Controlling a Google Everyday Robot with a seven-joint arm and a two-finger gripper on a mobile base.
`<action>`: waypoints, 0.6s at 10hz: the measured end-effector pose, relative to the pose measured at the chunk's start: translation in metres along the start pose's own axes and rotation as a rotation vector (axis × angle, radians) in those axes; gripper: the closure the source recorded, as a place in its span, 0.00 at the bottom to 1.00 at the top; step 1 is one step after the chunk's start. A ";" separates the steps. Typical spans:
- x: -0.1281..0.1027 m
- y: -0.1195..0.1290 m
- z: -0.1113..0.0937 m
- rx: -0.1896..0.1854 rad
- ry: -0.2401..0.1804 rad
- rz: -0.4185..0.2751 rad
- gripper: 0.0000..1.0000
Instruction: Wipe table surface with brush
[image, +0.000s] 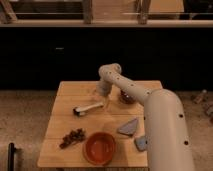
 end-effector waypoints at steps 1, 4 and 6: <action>-0.002 0.002 0.003 -0.001 -0.002 0.000 0.20; -0.006 0.009 0.011 -0.009 0.009 0.001 0.20; -0.012 0.011 0.015 -0.017 0.014 -0.008 0.20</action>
